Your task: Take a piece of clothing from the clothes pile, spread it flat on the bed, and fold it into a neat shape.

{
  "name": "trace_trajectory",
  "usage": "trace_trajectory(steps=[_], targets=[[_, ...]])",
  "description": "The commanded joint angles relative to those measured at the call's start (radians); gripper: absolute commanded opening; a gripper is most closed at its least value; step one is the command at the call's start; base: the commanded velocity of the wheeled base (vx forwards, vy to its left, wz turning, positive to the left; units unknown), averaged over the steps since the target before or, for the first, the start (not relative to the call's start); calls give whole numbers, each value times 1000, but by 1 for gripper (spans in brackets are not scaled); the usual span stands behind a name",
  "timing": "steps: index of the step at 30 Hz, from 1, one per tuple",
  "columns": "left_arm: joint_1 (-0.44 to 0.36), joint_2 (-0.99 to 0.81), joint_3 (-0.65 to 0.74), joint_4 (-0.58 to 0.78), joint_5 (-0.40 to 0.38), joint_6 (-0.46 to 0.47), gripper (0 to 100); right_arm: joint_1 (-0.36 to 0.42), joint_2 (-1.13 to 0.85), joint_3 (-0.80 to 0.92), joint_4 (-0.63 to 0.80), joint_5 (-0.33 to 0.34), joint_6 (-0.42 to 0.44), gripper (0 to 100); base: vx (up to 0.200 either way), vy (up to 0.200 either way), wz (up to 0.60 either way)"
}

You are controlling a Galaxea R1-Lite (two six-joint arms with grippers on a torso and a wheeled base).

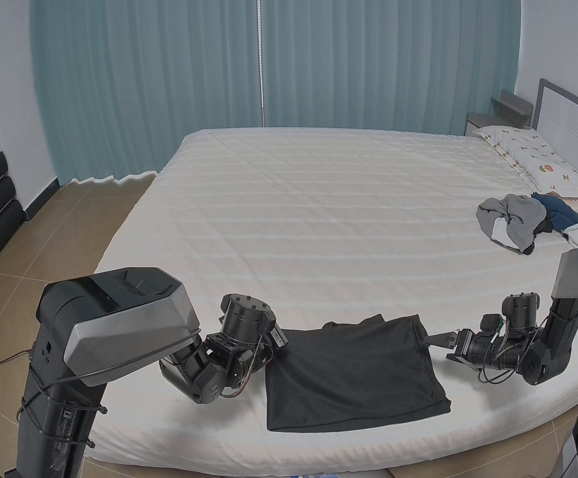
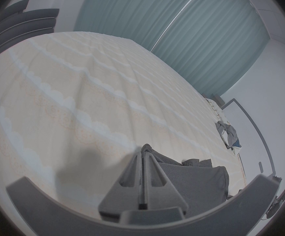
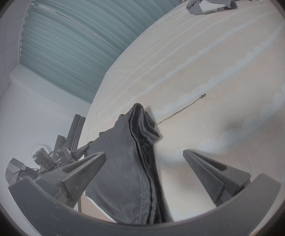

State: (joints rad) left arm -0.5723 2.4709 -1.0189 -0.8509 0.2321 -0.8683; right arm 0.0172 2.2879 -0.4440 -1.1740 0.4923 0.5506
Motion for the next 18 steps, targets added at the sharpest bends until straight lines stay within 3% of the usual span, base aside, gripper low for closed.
trace_trajectory(steps=[1,3,4,9,13,18], targets=[[0,-3,0,1,0,0,0,4,-27,1,-1,-3,0,100,0,0,0],[3,-4,-1,1,-5,0,0,3,-51,-1,-3,-5,0,100,0,0,0],[3,-6,0,1,-5,-3,100,3,-56,-2,-3,-9,0,100,0,0,0],[29,-15,3,-10,-11,2,100,17,-117,8,-4,-20,0,100,0,0,0],[72,-95,13,1,-13,3,100,12,-252,120,-13,-163,0,100,0,0,0],[89,-227,132,-17,-5,58,100,23,-487,231,-6,-322,-3,100,0,0,0]])
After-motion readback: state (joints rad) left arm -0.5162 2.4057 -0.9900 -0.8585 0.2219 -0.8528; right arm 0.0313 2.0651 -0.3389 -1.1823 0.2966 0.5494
